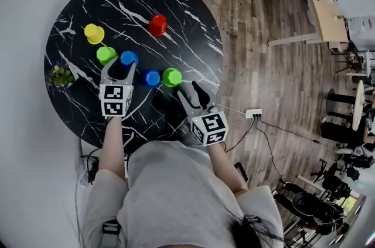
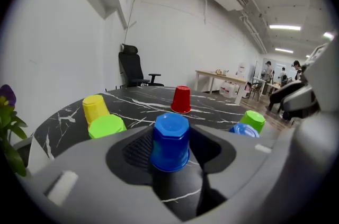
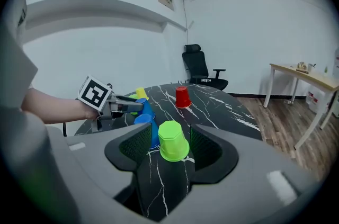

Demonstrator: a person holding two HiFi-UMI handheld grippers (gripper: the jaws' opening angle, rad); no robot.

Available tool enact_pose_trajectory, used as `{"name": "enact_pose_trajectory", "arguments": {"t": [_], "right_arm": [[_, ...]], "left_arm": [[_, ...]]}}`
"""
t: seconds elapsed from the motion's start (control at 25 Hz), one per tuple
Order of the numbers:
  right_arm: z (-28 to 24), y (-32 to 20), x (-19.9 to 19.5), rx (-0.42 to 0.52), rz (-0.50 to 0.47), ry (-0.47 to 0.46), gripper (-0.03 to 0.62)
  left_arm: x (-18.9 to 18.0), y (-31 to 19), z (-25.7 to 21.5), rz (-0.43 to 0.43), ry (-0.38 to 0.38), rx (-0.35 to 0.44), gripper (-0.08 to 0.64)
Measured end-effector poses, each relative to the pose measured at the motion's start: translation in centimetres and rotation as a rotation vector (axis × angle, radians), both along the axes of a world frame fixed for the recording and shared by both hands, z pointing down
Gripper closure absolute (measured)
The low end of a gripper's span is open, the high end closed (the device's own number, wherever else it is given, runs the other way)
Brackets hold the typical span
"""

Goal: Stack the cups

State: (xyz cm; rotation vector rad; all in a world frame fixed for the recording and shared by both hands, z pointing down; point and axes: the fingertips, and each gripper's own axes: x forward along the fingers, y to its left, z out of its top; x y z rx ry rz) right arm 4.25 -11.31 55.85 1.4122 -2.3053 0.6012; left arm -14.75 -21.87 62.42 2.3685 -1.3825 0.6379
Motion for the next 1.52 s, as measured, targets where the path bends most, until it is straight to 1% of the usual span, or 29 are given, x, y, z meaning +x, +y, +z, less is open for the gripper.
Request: {"name": "enact_pose_trajectory", "arguments": {"t": [0.16,0.32,0.36,0.56,0.6,0.76,0.88,0.96,1.0,1.08,1.16,1.24,1.36,1.52], "right_arm": [[-0.7,-0.5,-0.1,0.017,-0.006,-0.036,0.387],[-1.4,-1.4,-1.1,0.043,-0.043,-0.047,0.39],[-1.6,-1.6,-1.4,0.051,-0.056,-0.046,0.403],[-2.1,-2.1,-2.7,0.08,-0.105,-0.026,0.57],[-2.2,-2.0,-2.9,0.079,-0.115,-0.024,0.582],[-2.2,-1.5,-3.6,0.073,-0.149,-0.032,0.584],[-2.2,-1.3,-3.6,0.074,-0.154,-0.033,0.583],[-2.3,-1.2,-3.4,0.075,-0.15,-0.032,0.583],[-2.3,-1.2,-3.3,0.076,-0.148,-0.031,0.583],[-2.3,-1.2,-3.1,0.077,-0.142,-0.03,0.583],[-2.4,-1.2,-2.9,0.078,-0.137,-0.033,0.583],[-2.6,-1.2,-2.7,0.081,-0.131,-0.039,0.583],[-2.7,-1.2,-2.4,0.083,-0.124,-0.041,0.583],[-2.8,-0.9,-2.1,0.081,-0.117,-0.033,0.583]], "left_arm": [[-0.5,1.3,-1.6,-0.009,0.015,0.022,0.322],[-0.5,3.5,-2.6,-0.006,0.011,0.033,0.322],[-0.5,4.2,-2.5,-0.006,0.008,0.028,0.322],[0.0,6.6,-2.0,-0.013,0.027,-0.007,0.322],[0.1,6.9,-1.8,-0.017,0.034,-0.011,0.322],[0.6,7.5,-1.0,-0.008,0.03,-0.019,0.322],[1.0,7.8,-0.4,0.012,0.014,-0.025,0.322],[1.2,8.0,-0.1,0.02,0.022,-0.027,0.322],[1.1,8.1,-0.1,0.02,0.036,-0.025,0.322],[0.6,8.1,-0.6,0.001,0.088,-0.011,0.288],[-0.3,7.6,-2.4,-0.04,0.151,0.029,0.275],[-1.9,6.5,-4.5,-0.091,0.179,0.084,0.273],[-4.7,4.2,-5.5,-0.152,0.147,0.131,0.274],[-7.3,1.2,-3.9,-0.194,0.065,0.114,0.27]]}}
